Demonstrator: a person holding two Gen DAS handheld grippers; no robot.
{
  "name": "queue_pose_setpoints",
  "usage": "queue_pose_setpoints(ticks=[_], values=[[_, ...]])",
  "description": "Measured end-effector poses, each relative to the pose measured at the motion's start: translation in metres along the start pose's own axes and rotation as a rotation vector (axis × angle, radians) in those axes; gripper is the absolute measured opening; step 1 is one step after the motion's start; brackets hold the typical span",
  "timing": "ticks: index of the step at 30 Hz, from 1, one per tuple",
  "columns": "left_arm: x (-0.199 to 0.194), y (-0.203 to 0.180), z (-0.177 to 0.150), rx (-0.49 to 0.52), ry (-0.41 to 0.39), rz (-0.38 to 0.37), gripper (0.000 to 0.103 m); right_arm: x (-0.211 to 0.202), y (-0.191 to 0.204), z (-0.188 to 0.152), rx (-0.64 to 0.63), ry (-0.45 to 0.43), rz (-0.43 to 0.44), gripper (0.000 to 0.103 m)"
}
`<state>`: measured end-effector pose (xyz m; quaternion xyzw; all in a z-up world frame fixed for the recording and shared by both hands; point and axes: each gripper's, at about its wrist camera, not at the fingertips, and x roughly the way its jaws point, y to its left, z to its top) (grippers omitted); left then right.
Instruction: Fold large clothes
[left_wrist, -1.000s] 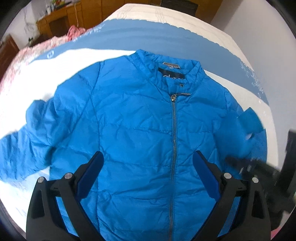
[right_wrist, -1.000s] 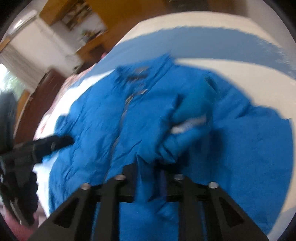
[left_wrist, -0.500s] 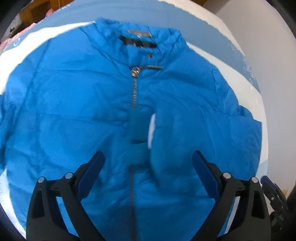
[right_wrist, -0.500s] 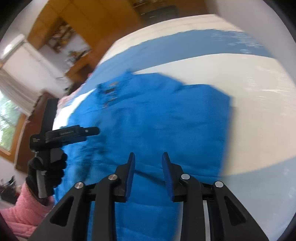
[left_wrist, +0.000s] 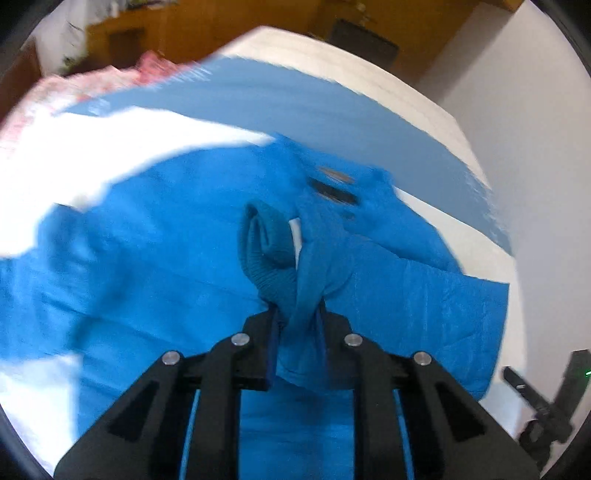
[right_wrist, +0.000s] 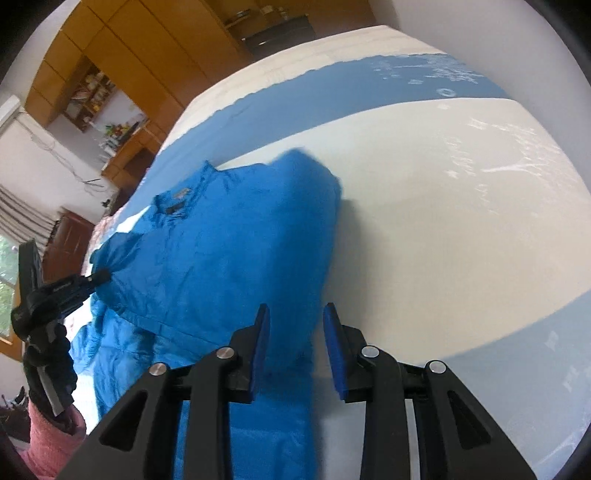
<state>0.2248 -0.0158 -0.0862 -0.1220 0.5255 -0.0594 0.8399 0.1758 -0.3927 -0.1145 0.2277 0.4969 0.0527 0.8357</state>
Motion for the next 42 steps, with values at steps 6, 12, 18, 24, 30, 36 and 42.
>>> queue_pose_setpoints(ticks=[6,12,18,24,30,36,42], values=[[0.007,0.05,0.007,-0.06,0.043,0.107,0.015,0.047,0.037,0.019,-0.061,0.077,0.069,0.031],[0.043,0.062,-0.006,-0.041,0.106,0.184,0.028,0.094,0.038,0.013,-0.051,0.187,-0.038,0.028],[0.051,0.078,0.001,-0.066,0.14,0.152,0.037,0.104,0.042,0.008,-0.072,0.231,-0.075,0.027],[-0.018,0.067,0.016,-0.044,-0.018,0.21,0.044,0.069,0.067,0.024,-0.115,0.157,-0.042,0.03],[0.011,0.018,0.019,0.065,0.03,0.157,0.044,0.092,0.091,0.036,-0.144,0.18,-0.06,0.03],[0.075,0.018,0.008,0.105,0.117,0.215,0.045,0.133,0.084,0.035,-0.111,0.234,-0.118,0.029],[0.071,0.017,0.014,0.094,0.125,0.193,0.047,0.132,0.082,0.032,-0.112,0.234,-0.103,0.029]])
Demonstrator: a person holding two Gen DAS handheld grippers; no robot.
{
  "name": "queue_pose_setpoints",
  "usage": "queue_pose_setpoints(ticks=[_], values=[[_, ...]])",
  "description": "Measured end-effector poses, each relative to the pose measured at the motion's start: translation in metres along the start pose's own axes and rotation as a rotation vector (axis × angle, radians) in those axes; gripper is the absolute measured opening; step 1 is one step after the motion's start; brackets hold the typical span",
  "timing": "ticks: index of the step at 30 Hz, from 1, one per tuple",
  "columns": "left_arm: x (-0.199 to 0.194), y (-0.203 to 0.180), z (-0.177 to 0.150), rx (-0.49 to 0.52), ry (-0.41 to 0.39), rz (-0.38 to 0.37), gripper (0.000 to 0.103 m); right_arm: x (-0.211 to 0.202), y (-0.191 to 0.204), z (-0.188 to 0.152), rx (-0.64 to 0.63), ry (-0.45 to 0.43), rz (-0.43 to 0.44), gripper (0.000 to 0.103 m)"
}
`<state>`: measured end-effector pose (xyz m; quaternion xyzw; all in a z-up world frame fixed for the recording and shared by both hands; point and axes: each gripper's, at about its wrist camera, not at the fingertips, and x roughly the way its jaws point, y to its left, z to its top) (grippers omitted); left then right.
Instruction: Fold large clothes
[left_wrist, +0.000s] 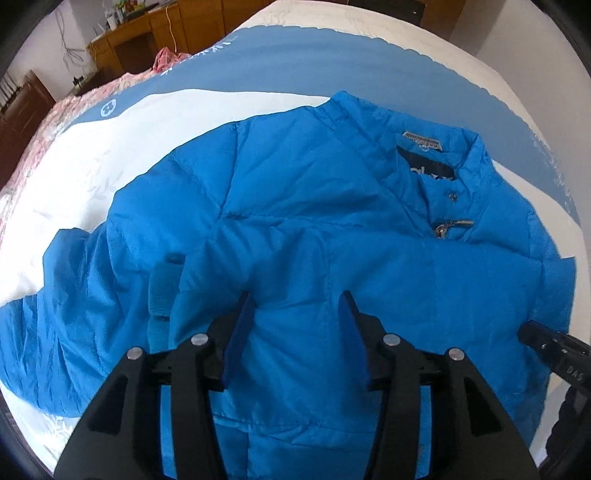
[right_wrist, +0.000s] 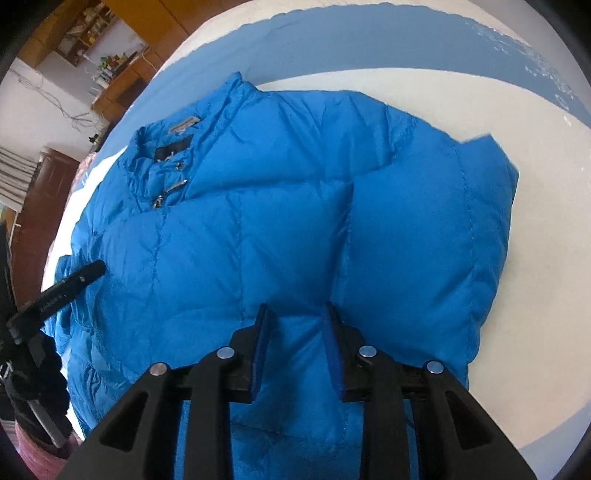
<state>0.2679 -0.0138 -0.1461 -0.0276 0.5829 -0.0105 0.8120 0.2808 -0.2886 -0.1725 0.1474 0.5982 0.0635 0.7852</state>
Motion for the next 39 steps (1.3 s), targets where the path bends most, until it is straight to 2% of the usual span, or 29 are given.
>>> queue_pose_setpoints(ticks=[3,6,11,13,16,20,21,23,25,29,35,37,39], values=[[-0.021,0.005,-0.008,-0.019,-0.017,-0.057,0.047,-0.026,0.007,-0.014,-0.031,-0.026,0.063,0.031],[-0.032,-0.002,-0.026,0.029,-0.027,-0.038,0.048,-0.038,0.02,-0.035,-0.081,-0.023,0.045,0.032],[0.005,-0.001,-0.034,0.026,0.048,-0.025,0.048,-0.011,0.013,-0.05,-0.032,0.029,0.028,0.032],[0.011,-0.004,-0.037,0.032,0.041,-0.03,0.048,-0.005,0.009,-0.051,-0.015,0.02,0.046,0.032],[0.014,-0.006,-0.036,0.04,0.04,-0.023,0.048,-0.002,0.007,-0.053,0.001,0.013,0.062,0.032],[0.008,0.004,-0.031,0.001,0.059,-0.073,0.047,-0.013,0.009,-0.05,0.001,0.028,0.051,0.032],[0.002,0.009,-0.032,-0.012,0.056,-0.087,0.046,-0.02,0.01,-0.05,-0.001,0.014,0.052,0.033],[-0.023,0.027,-0.034,-0.046,0.007,-0.109,0.05,-0.049,0.014,-0.054,-0.024,-0.065,0.075,0.036],[-0.052,0.054,-0.04,-0.079,-0.055,-0.098,0.063,-0.069,0.014,-0.056,-0.033,-0.091,0.063,0.039],[-0.081,0.14,-0.064,-0.215,-0.076,0.017,0.064,-0.082,0.008,-0.058,-0.024,-0.086,0.005,0.04],[-0.101,0.287,-0.127,-0.502,-0.033,0.312,0.065,-0.072,0.004,-0.058,-0.013,-0.054,-0.026,0.04],[-0.105,0.333,-0.151,-0.63,-0.003,0.36,0.065,-0.068,0.007,-0.056,-0.014,-0.045,-0.028,0.04],[-0.107,0.37,-0.172,-0.746,0.007,0.365,0.065,-0.064,0.013,-0.054,-0.025,-0.04,-0.025,0.04]])
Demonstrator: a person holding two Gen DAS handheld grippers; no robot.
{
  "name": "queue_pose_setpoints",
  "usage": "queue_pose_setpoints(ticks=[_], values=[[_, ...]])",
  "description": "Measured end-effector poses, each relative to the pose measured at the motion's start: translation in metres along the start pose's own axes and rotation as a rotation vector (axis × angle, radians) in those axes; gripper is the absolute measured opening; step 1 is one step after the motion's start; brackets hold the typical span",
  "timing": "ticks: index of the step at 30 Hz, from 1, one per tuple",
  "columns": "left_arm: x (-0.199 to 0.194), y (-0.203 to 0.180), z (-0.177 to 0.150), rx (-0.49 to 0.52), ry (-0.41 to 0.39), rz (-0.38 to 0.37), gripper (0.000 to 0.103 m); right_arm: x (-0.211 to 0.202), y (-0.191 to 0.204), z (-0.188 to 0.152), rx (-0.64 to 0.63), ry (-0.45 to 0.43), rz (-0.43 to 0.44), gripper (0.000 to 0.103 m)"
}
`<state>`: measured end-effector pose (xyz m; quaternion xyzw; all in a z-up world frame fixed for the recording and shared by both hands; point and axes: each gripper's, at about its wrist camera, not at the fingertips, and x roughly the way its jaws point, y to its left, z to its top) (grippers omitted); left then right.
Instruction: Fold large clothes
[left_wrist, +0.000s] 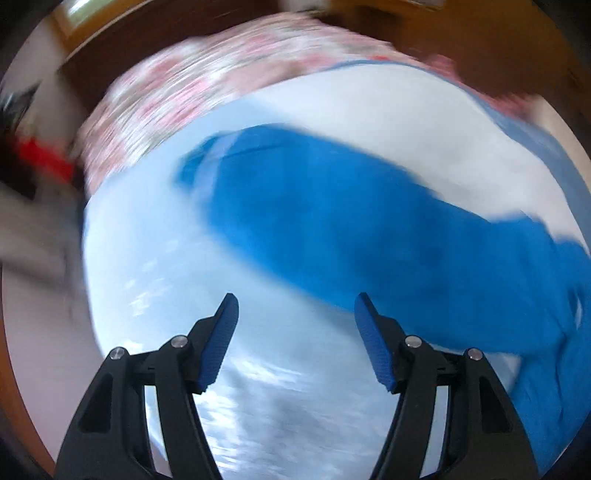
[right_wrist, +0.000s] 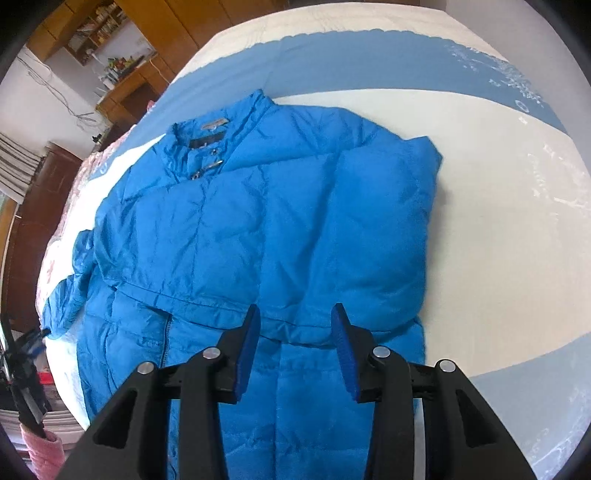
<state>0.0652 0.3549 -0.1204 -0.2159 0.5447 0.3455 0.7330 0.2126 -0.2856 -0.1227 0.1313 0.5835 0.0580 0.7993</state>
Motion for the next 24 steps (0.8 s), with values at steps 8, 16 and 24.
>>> queue_pose_setpoints(ticks=[8,16,24], values=[[0.043,0.052,0.03,-0.224,0.055,-0.193,0.065,0.028,0.015,0.006,-0.018,0.046,-0.037,0.04],[0.055,0.048,0.041,-0.314,0.009,-0.252,0.024,0.042,0.01,0.002,0.001,0.066,-0.051,0.04],[0.055,0.036,0.04,-0.313,-0.023,-0.254,0.011,0.06,0.003,0.002,0.028,0.077,-0.048,0.041]])
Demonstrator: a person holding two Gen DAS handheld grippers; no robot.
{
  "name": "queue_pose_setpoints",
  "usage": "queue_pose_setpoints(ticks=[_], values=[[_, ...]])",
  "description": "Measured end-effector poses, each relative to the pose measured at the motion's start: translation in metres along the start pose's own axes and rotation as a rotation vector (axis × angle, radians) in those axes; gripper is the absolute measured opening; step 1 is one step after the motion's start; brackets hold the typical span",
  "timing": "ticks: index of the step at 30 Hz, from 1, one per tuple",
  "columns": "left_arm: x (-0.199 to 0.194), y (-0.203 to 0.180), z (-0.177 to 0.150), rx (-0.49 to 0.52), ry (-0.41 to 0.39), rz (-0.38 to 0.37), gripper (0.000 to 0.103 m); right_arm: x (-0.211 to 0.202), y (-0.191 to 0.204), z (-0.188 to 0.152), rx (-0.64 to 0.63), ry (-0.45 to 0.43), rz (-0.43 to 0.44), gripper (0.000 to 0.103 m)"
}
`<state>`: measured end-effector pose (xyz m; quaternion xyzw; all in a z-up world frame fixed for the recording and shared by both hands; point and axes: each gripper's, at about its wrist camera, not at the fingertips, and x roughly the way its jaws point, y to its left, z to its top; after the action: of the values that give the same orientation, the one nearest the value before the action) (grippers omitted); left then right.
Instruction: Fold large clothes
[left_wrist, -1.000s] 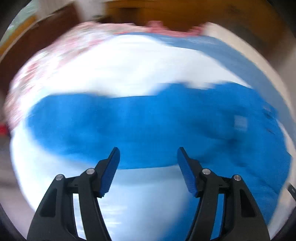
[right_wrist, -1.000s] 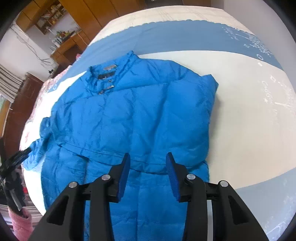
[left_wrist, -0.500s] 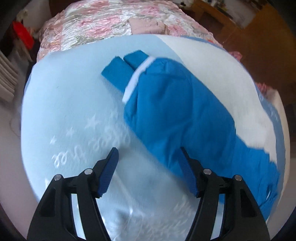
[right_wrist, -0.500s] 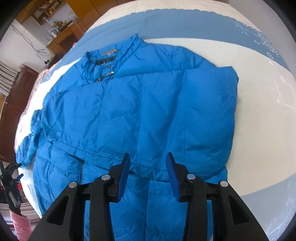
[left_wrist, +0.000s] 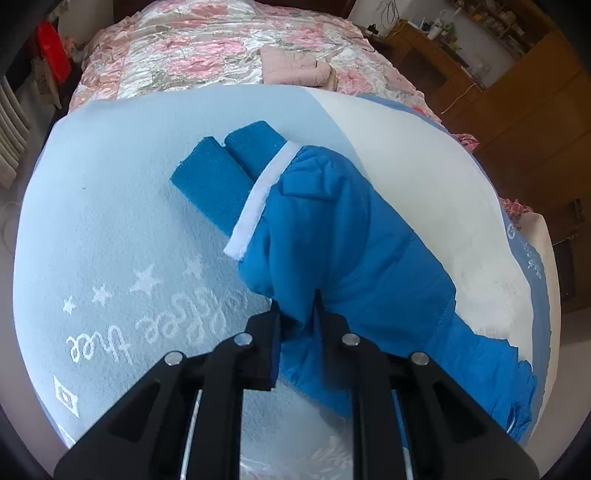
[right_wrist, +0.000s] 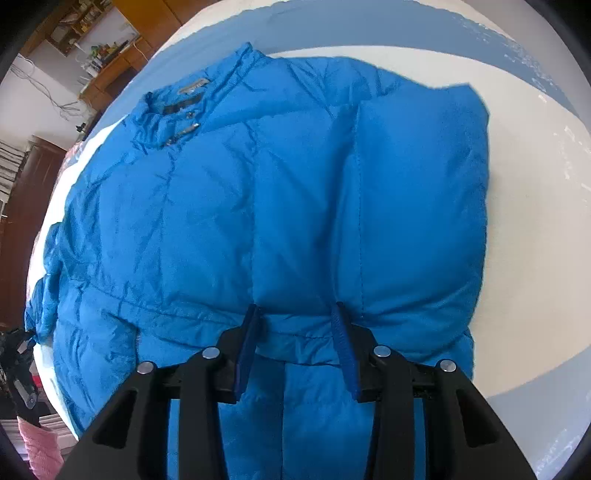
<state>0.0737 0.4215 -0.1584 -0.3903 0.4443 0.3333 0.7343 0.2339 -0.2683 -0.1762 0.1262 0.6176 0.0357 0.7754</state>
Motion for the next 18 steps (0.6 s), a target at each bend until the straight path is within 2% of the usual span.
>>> queue_pose_setpoints(ticks=[2,6,11,15,18], values=[[-0.01,-0.009,-0.003,0.028,-0.03,-0.005,0.008,-0.001,-0.001,0.002,0.005,0.009,0.007,0.041],[-0.054,-0.044,-0.018,0.107,-0.117,-0.098,0.007,-0.022,-0.006,-0.002,0.03,-0.023,0.061,0.04],[-0.12,-0.121,-0.053,0.304,-0.225,-0.223,0.007,-0.059,-0.012,-0.016,0.033,-0.083,0.084,0.041],[-0.147,-0.183,-0.096,0.46,-0.257,-0.298,0.007,-0.079,-0.021,-0.029,0.042,-0.115,0.094,0.042],[-0.154,-0.23,-0.136,0.577,-0.238,-0.368,0.007,-0.092,-0.026,-0.042,0.047,-0.13,0.096,0.044]])
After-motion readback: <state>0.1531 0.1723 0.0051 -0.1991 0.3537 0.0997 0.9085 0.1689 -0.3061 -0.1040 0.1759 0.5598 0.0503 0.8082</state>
